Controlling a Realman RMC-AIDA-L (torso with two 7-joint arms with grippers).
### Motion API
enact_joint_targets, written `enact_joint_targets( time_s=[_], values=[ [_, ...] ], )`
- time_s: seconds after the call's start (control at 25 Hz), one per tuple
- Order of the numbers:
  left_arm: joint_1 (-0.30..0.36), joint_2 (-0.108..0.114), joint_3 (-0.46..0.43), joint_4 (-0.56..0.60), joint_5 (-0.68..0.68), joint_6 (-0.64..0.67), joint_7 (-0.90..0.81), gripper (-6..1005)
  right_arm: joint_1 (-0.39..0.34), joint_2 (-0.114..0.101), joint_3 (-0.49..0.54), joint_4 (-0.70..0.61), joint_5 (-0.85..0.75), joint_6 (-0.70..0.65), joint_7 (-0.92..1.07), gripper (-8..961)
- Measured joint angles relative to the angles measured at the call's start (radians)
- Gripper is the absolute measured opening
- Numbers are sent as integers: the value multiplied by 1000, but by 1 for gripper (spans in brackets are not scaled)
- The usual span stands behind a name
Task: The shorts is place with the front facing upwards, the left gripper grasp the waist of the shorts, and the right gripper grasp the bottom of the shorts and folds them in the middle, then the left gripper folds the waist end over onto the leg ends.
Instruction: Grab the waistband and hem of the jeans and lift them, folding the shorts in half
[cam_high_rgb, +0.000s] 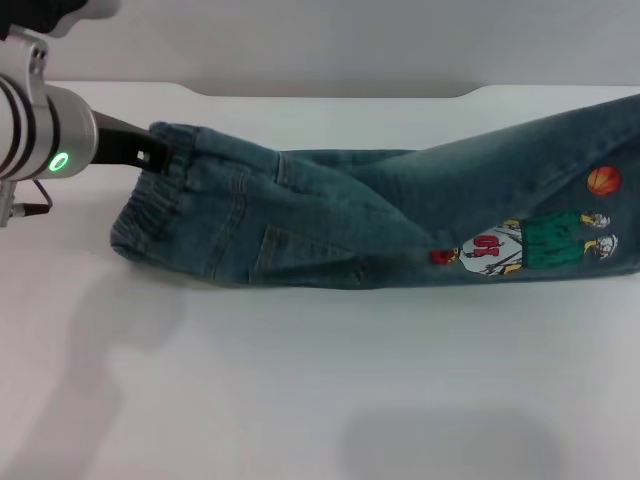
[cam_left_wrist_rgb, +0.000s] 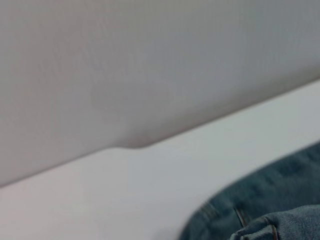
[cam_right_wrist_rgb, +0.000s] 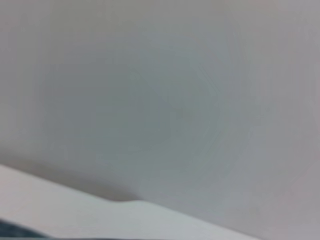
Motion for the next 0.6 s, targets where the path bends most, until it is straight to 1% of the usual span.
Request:
enact_joint_targets(
  time_s=[0.12, 0.28, 0.6],
  values=[
    [37, -2, 12, 25, -4, 118, 0, 64, -21, 0, -31, -81, 2, -141, 0, -2],
    [64, -3, 40, 72, -8, 256, 0, 69, -34, 1, -60, -155, 3, -250, 0, -2],
    [55, -5, 58, 183, -8, 418, -7, 79, -31, 2, -74, -286, 5, -396, 8, -1]
  ],
)
